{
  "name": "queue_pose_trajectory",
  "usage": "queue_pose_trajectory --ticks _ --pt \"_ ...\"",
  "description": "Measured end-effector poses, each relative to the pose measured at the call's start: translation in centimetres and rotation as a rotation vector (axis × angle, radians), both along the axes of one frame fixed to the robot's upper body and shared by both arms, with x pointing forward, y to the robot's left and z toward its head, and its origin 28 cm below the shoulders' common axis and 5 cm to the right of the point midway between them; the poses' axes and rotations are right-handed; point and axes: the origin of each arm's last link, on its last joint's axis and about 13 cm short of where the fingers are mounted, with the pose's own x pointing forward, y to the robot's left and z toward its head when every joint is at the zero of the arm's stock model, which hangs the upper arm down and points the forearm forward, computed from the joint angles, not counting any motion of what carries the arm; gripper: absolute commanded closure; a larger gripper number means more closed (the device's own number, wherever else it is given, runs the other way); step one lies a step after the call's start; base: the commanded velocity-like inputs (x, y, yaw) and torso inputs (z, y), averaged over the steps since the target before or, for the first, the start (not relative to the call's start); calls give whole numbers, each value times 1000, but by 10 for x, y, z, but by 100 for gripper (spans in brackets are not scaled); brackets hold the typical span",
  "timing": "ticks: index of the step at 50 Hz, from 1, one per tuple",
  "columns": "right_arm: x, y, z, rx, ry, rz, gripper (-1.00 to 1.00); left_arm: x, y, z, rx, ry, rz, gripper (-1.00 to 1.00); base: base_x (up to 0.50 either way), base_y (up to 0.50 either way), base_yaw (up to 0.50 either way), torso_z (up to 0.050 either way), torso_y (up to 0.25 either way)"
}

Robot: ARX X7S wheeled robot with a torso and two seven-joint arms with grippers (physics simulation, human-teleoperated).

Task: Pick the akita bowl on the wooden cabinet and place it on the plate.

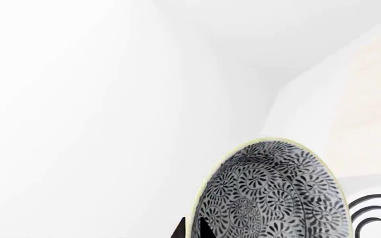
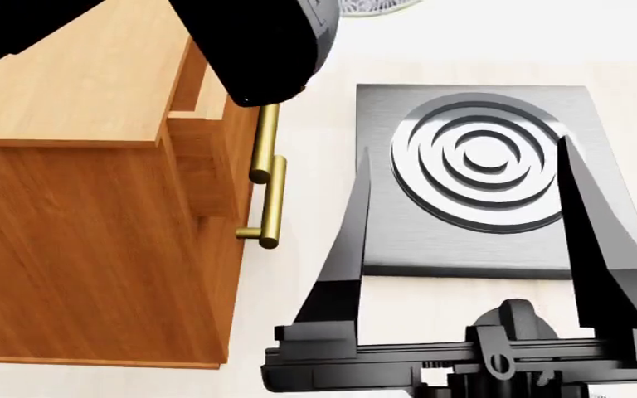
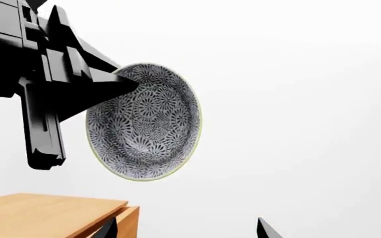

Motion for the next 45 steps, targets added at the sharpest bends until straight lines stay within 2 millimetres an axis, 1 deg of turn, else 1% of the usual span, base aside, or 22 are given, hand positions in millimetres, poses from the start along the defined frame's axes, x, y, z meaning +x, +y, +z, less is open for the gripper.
queue_pose_trajectory --ticks 15,45 --pt "4 1 7 -17 -4 -3 -100 2 2 -13 4 21 -11 100 0 0 0 0 0" --pt "20 -1 9 -10 30 -12 -100 -6 5 -36 5 62 -48 100 0 0 0 0 0"
